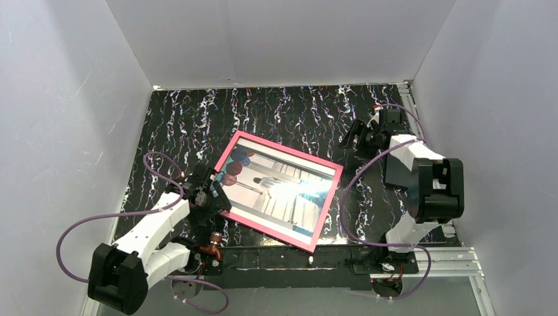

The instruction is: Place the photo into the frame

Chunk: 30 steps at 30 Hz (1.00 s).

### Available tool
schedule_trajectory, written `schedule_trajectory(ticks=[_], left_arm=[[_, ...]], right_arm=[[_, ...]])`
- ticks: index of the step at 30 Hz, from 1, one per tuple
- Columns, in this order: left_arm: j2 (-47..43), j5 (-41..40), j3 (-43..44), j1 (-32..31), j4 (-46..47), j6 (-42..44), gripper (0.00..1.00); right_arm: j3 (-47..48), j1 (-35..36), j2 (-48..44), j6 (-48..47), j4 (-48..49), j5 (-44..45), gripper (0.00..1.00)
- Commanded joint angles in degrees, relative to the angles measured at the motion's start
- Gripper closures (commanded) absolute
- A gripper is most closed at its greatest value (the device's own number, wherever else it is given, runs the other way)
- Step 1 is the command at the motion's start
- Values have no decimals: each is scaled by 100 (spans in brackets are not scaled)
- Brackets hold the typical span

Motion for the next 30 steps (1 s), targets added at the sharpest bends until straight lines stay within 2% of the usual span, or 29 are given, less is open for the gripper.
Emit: schedule_trajectory(ticks=[1, 9, 17, 30], left_arm=[[235, 1006, -274, 491, 389, -24, 13], [1156, 1660, -37, 775, 1371, 206, 15], [2135, 2230, 428, 778, 2062, 224, 12], [4125, 2944, 2417, 767, 2067, 445, 7]], right_arm=[[463, 140, 480, -180, -410, -361, 17], [697, 485, 983, -19, -774, -590, 17], [380, 540, 731, 236, -948, -767, 17], [-513, 537, -271, 416, -1058, -951, 17]])
